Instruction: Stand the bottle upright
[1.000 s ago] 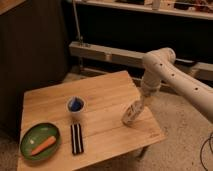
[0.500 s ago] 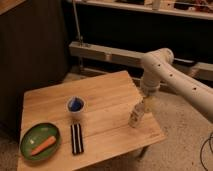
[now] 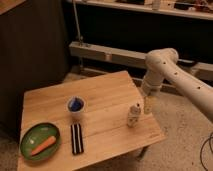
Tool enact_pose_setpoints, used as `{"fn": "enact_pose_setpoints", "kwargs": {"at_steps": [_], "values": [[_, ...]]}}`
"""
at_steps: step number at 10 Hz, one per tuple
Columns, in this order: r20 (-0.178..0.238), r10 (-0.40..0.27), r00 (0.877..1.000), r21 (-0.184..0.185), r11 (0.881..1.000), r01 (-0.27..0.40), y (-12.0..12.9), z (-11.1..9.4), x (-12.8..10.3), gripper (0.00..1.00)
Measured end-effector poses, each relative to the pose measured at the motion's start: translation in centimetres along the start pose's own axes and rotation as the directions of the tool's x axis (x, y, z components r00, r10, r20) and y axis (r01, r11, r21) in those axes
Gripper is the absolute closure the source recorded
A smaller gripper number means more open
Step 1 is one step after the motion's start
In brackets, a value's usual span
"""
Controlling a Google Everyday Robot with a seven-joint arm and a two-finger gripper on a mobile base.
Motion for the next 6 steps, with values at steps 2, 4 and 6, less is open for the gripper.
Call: {"fn": "enact_pose_setpoints", "kwargs": {"at_steps": [2, 4, 6], "values": [[-0.088, 0.041, 0.995, 0.004, 0.999, -0.041, 0.12, -0.35, -0.39, 0.2], [-0.088, 0.036, 0.995, 0.004, 0.999, -0.036, 0.19, -0.28, -0.1, 0.2], [-0.088, 0.04, 0.995, 0.003, 0.999, -0.039, 0.14, -0.34, -0.31, 0.2]]}}
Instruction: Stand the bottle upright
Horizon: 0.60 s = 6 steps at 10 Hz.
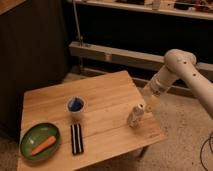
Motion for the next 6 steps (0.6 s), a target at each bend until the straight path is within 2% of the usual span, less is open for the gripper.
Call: {"fn": "enact_pose_setpoints", "kwargs": {"at_steps": [6], "values": [[0.0, -0.003, 1.0, 0.002, 1.0, 0.003, 0.03, 0.1, 0.2, 0.2]]}}
